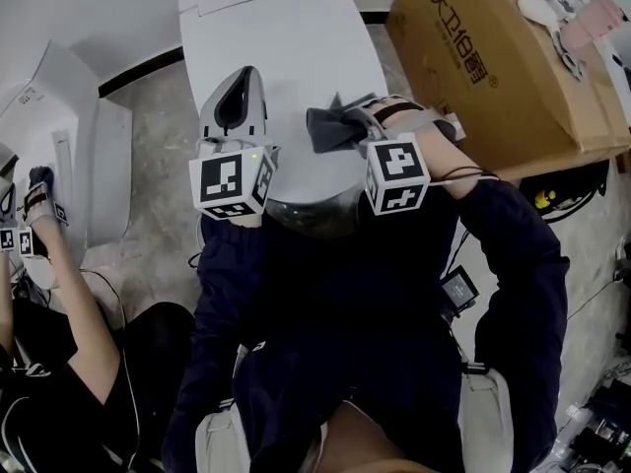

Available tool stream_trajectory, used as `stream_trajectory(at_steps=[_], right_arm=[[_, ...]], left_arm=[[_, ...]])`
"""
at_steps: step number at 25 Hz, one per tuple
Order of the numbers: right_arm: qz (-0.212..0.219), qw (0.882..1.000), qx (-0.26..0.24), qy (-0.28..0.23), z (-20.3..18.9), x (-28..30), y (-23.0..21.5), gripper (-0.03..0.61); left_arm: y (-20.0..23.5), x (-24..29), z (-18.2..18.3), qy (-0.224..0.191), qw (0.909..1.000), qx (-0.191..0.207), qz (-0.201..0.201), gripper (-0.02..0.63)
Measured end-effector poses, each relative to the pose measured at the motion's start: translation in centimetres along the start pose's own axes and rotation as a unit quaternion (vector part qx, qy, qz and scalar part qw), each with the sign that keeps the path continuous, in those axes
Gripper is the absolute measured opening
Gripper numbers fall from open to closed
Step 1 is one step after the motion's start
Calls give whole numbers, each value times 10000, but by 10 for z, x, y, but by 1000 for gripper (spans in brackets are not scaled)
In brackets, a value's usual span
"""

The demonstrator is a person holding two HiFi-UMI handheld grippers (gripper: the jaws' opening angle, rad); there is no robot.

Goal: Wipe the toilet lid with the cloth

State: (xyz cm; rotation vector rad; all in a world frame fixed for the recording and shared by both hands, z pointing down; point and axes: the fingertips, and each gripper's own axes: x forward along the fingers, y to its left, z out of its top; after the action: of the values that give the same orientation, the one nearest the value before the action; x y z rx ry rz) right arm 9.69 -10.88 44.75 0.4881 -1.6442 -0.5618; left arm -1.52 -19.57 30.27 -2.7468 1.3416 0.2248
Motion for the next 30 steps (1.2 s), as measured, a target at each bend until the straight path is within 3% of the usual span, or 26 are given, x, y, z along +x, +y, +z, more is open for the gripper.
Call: stream_trajectory(at_steps=[9, 14, 17, 21, 25, 30], right_arm=[[221, 9996, 18, -157, -1, -10, 12, 69], [-969, 9949, 168, -226, -8, 0, -67, 69], [-1477, 9882, 307, -273, -12, 14, -121, 69], [-2173, 9759, 130, -154, -18, 41, -186, 69], [-2499, 9682, 21, -109, -13, 79, -234, 69], [-2557, 9663, -285, -45, 3, 128, -280, 69]], left_arm=[[-7, -6, 1, 32, 10000, 61, -43, 15], [-8, -11, 1, 92, 9997, 189, -83, 15], [-7, -14, 0, 128, 9996, 243, -63, 15], [-1, -20, 0, 187, 9994, 292, 70, 15], [9, -26, 0, 291, 9987, 338, 234, 15], [25, -34, 1, 453, 9972, 337, 488, 15]])
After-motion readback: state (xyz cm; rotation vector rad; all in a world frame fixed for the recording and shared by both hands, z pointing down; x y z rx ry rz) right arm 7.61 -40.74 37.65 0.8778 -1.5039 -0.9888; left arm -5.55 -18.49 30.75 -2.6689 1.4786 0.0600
